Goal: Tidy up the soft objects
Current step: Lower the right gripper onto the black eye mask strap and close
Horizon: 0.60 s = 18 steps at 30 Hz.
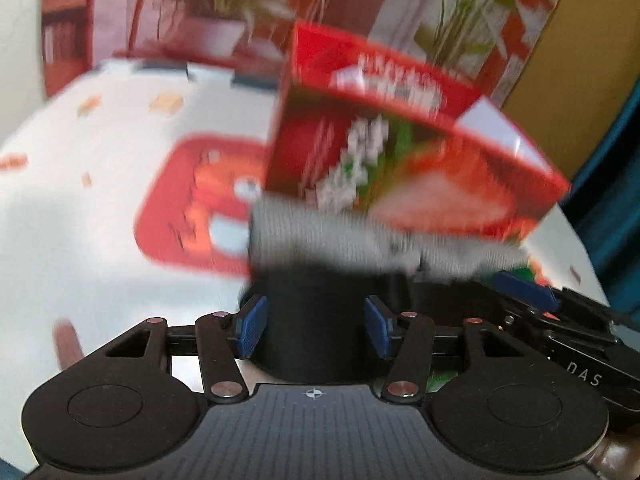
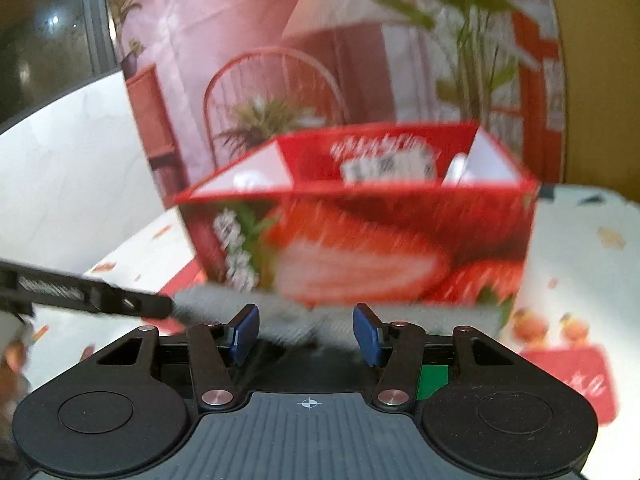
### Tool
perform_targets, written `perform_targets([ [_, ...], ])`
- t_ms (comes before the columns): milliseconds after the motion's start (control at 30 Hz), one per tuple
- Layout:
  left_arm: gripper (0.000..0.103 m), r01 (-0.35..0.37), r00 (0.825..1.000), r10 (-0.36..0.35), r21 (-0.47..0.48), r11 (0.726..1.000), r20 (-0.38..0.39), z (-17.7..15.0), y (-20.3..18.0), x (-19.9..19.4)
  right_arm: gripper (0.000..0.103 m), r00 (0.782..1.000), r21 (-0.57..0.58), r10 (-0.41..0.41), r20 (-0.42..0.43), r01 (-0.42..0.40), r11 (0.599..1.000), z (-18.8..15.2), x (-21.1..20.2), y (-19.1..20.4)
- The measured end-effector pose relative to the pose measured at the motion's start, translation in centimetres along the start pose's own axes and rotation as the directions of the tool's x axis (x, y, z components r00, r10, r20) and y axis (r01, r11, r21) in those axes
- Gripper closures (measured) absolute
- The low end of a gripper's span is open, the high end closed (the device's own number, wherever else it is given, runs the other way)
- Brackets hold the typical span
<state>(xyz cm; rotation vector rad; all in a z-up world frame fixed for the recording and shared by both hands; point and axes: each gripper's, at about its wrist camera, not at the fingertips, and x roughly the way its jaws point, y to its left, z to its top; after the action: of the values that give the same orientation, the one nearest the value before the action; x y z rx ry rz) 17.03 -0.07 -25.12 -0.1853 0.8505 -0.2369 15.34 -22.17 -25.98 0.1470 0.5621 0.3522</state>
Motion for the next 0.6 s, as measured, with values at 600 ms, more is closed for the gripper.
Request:
perform_targets([
  [600,0.047,-0.020,1.000,0.020,0.034,0.999,-0.012,-1.2,0.4,0.6,0.042,0.984,0.169,-0.152,-0.096,0.167,0.971,-4.0,0.0,-4.4],
])
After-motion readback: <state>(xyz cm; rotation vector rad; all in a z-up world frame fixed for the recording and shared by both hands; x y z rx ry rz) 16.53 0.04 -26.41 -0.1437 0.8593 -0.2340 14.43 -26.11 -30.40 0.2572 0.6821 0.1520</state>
